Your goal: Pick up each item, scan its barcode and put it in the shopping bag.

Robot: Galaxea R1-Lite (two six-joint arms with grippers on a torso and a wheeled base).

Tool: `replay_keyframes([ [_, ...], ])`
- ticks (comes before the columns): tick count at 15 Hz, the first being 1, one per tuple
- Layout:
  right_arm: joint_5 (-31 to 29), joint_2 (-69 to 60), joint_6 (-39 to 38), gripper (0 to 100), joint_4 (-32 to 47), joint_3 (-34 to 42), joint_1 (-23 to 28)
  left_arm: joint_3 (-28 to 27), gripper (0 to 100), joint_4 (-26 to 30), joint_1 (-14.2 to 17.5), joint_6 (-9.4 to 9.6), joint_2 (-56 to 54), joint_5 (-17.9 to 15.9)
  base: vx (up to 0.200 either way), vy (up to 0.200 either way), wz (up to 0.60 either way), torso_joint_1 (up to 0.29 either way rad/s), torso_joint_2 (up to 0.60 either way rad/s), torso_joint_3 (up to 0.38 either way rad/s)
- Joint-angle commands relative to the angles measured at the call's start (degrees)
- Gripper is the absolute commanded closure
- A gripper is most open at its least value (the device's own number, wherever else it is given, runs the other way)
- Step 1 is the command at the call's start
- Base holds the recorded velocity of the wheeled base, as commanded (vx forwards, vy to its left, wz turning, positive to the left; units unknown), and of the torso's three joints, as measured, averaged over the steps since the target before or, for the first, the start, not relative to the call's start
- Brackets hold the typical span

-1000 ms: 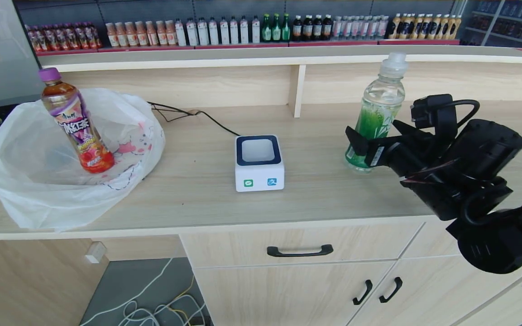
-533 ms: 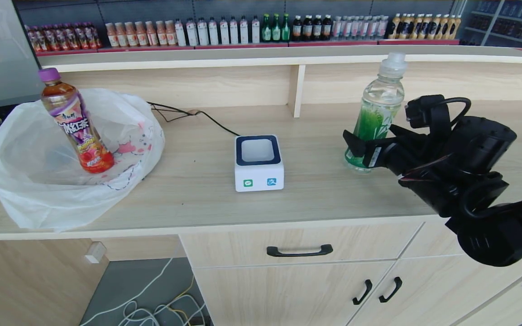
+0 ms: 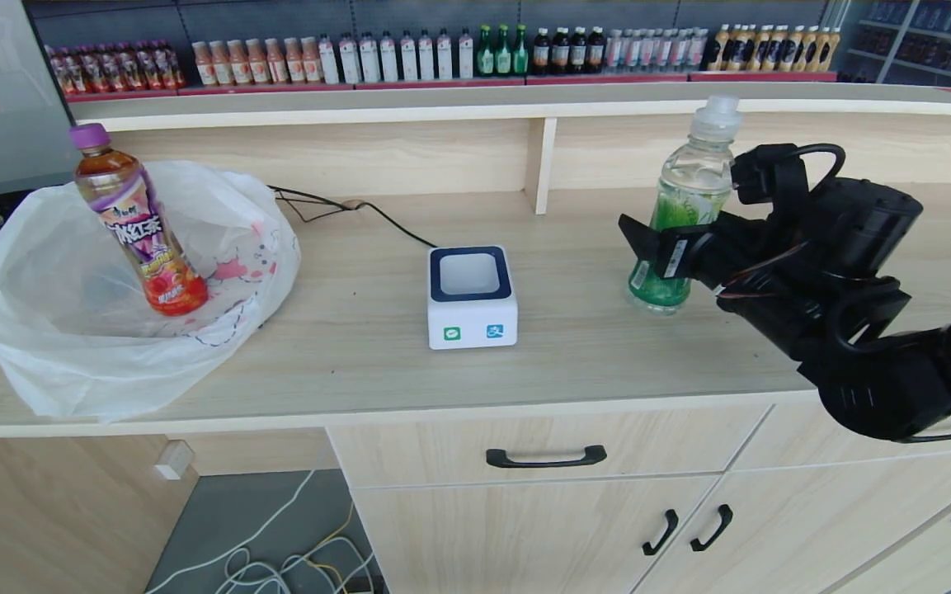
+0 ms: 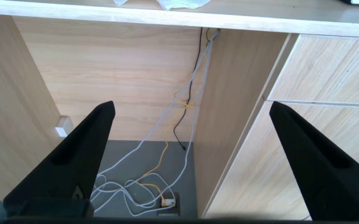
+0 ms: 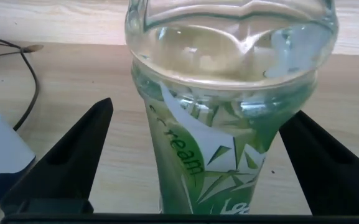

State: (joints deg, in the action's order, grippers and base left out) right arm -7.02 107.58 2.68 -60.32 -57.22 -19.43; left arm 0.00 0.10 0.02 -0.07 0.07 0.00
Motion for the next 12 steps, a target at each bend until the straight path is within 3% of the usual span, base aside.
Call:
replay_keyframes([
  [1, -0.01, 0.7, -0.31, 0, 0.47, -1.49, 0.18, 0.0, 0, -0.01, 0.06, -0.01, 0.01, 0.0, 0.0, 0.0, 0.0, 0.0, 0.0, 0.0],
  [12, 0.25, 0.96, -0.48, 0, 0.73, -2.28, 0.1, 0.0, 0, -0.01, 0.06, -0.01, 0.01, 0.0, 0.0, 0.0, 0.0, 0.0, 0.0, 0.0],
])
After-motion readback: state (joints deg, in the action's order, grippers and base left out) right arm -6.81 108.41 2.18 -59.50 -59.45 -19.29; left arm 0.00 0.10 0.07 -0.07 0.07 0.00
